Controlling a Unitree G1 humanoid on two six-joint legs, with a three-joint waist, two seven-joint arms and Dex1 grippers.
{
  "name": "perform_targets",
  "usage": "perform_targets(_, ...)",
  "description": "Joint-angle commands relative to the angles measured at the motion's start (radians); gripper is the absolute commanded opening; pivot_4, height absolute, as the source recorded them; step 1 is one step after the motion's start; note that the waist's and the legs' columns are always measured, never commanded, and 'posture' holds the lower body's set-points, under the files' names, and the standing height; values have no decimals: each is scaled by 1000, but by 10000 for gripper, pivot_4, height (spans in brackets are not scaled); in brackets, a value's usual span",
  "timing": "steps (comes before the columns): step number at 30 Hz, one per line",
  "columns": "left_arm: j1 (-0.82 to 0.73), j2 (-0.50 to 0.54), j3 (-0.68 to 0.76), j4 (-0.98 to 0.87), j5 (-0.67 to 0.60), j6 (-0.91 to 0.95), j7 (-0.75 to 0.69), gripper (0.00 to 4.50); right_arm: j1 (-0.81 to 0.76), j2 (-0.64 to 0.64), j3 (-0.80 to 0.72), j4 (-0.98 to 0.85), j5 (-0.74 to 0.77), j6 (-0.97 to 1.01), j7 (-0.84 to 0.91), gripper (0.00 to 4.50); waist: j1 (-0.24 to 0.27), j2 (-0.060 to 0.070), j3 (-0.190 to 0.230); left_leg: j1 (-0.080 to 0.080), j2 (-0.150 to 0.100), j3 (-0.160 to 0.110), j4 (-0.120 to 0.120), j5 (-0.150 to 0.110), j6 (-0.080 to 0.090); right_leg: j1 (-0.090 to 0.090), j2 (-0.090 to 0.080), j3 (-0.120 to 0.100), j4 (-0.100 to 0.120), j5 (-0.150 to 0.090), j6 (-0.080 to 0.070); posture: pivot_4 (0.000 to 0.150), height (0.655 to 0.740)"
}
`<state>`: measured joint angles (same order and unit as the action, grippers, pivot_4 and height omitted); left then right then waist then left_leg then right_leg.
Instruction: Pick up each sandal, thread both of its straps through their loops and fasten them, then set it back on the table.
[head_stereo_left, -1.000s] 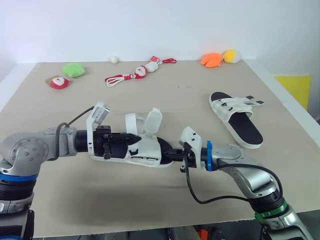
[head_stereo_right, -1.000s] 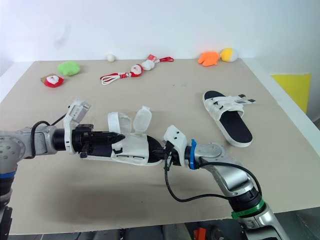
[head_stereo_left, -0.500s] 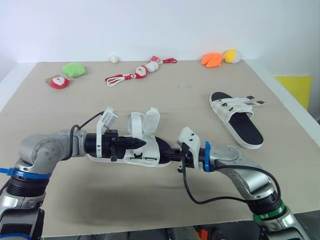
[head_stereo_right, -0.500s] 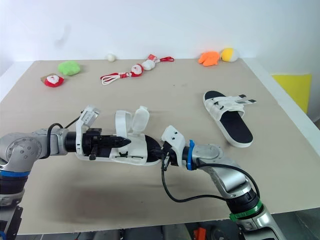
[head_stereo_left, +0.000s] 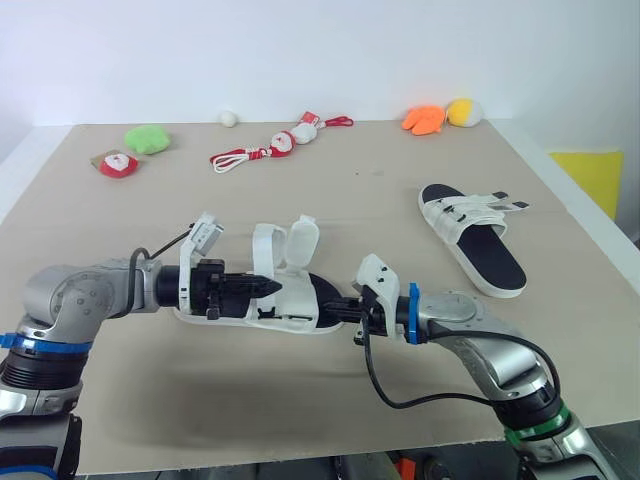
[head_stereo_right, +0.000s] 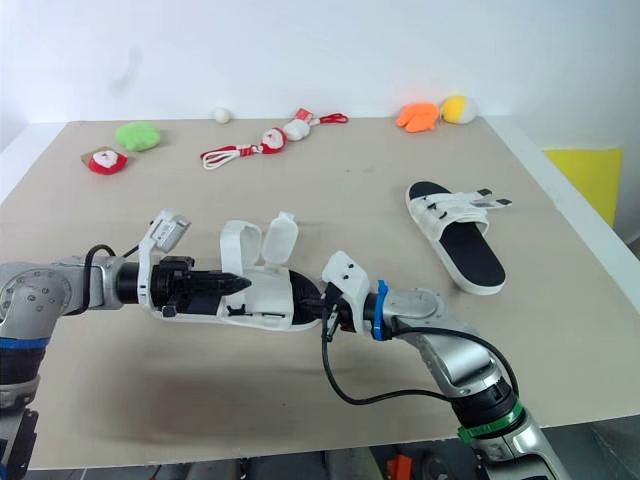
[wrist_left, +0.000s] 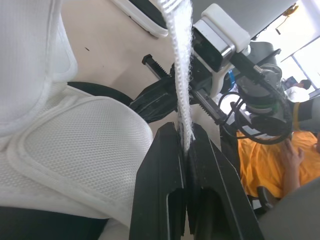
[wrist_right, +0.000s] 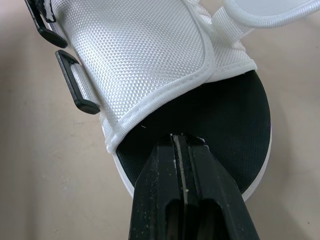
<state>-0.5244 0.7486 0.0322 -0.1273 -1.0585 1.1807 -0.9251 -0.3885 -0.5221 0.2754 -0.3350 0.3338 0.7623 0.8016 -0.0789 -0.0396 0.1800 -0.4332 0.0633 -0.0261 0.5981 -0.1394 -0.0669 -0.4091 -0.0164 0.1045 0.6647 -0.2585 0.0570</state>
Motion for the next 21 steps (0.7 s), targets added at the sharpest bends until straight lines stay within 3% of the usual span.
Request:
perform_targets(1,2,5,3,-25,22,-9,-13,123,12,4,31,0,-5,15,-2,0,0,0,0,0,0,0,0,0,0,0,0,0,0,0,0,1500,7400)
perform_targets(21,61,-49,-12,-96,59,-26,26,123,7,16,30,0,-6,20,-7,0,0,0,0,0,0,-1,0,0,0,1,0,0,0,0,0,1500,7400)
